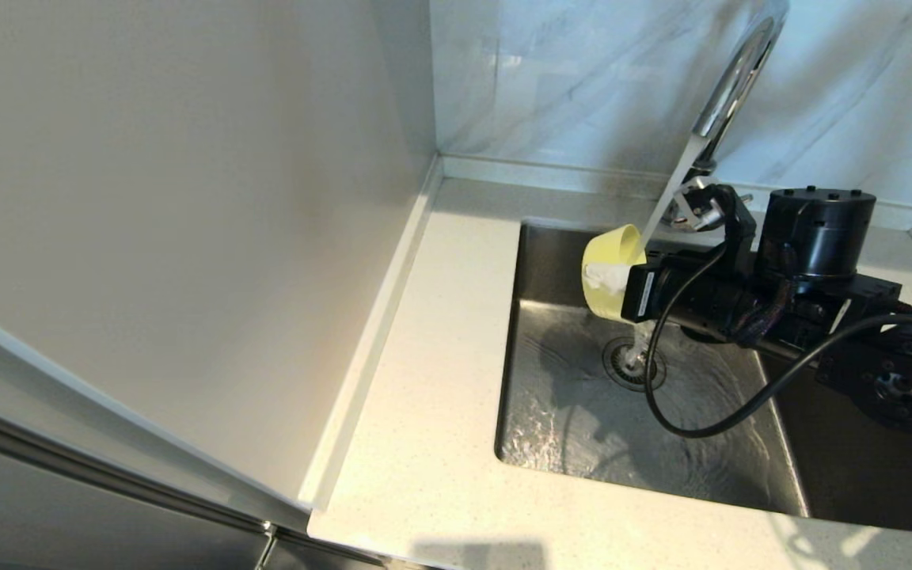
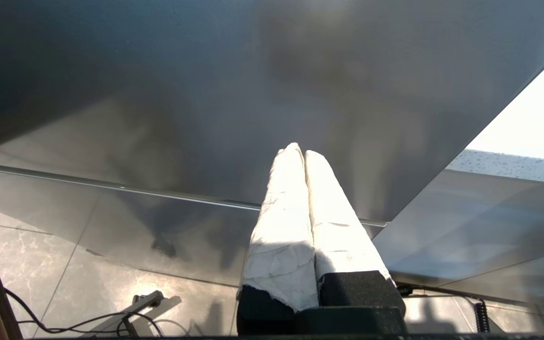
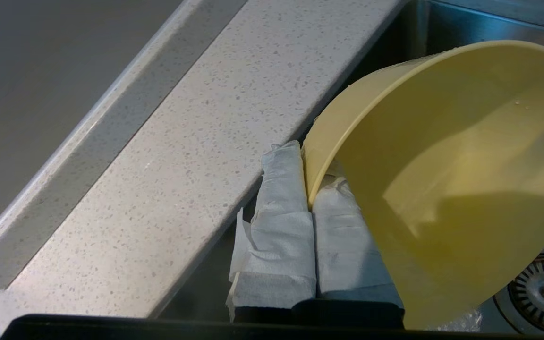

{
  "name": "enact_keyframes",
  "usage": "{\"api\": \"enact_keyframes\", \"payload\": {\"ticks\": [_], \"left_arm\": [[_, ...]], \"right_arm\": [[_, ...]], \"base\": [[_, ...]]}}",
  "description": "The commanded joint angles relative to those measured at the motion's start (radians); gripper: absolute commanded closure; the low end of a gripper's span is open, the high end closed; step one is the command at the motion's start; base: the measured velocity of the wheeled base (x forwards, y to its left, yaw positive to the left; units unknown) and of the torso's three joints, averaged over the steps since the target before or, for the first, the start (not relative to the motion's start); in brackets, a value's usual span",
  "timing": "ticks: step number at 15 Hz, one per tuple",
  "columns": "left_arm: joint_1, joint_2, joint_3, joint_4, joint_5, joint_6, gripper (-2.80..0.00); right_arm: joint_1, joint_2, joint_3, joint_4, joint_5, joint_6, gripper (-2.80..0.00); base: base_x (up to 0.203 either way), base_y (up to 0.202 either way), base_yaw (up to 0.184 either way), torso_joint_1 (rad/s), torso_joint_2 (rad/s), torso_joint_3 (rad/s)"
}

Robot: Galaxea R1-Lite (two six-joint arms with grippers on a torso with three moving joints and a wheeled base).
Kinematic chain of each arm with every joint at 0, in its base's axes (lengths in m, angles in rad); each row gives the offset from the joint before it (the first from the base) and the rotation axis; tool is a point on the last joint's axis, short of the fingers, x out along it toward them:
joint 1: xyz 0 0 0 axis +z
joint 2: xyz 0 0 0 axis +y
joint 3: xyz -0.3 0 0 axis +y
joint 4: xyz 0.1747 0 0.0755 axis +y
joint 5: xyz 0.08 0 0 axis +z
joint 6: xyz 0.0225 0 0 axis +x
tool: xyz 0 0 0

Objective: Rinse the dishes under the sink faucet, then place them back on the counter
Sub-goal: Rinse the bowl

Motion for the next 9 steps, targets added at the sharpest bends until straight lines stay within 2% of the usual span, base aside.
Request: {"api": "enact_keyframes", "payload": {"ticks": [1, 6, 8, 9], "left_arm": [[0.0, 0.0, 0.0, 0.0, 0.0, 0.0, 0.0], [0.0, 0.0, 0.0, 0.0, 0.0, 0.0, 0.0], [0.0, 0.0, 0.0, 0.0, 0.0, 0.0, 0.0], [0.0, 0.0, 0.0, 0.0, 0.0, 0.0, 0.0]], "right_arm": [[0.0, 0.0, 0.005, -0.004, -0.013, -0.003, 0.0], [-0.027, -0.076, 0.121, -0.003, -0.017, -0.004, 0.0], [-0.114, -0.136, 0.175, -0.004, -0.01, 0.013, 0.0], [-0.166, -0.166, 0.187, -0.004, -0.006, 0.059, 0.0]], "base": [[0.0, 0.0, 0.0, 0.0, 0.0, 0.0], [0.0, 0.0, 0.0, 0.0, 0.0, 0.0], [0.0, 0.0, 0.0, 0.0, 0.0, 0.0], [0.0, 0.0, 0.0, 0.0, 0.0, 0.0]]}}
